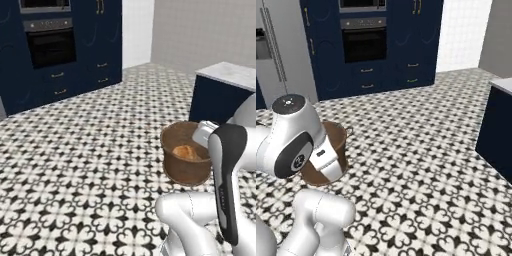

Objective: Open the cabinet, pick up the bread from the cabinet and place it in the basket. Then move the basket to the dining counter.

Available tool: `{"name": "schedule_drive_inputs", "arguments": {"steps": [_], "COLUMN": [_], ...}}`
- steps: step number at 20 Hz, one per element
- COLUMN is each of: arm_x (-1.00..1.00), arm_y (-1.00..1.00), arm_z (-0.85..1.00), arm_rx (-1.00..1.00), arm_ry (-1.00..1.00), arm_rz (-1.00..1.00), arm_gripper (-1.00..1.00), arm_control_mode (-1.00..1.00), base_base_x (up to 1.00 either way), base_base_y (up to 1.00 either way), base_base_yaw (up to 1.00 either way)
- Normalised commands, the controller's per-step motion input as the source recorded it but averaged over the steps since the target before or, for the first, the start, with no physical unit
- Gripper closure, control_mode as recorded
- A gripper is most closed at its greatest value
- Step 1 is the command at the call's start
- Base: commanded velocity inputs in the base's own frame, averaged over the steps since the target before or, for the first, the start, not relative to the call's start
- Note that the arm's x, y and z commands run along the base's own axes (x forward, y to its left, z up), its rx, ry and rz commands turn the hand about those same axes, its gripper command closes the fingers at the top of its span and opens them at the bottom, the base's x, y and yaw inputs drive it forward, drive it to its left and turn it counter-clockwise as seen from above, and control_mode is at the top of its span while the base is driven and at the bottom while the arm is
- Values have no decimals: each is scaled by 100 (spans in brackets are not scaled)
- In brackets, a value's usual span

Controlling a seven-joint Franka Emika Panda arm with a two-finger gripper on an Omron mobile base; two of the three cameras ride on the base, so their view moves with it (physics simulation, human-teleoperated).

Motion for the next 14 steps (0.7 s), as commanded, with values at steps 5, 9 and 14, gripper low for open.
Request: {"name": "schedule_drive_inputs", "arguments": {"steps": [5, 9, 14], "arm_x": [0, 0, 0], "arm_y": [0, 0, 0], "arm_z": [0, 0, 0], "arm_rx": [0, 0, 0], "arm_ry": [0, 0, 0], "arm_rz": [0, 0, 0], "arm_gripper": [100, 100, 100], "arm_control_mode": [100, 100, 100], "base_base_x": [89, 100, 100], "base_base_y": [2, -6, -1], "base_base_yaw": [-63, -27, -29]}}
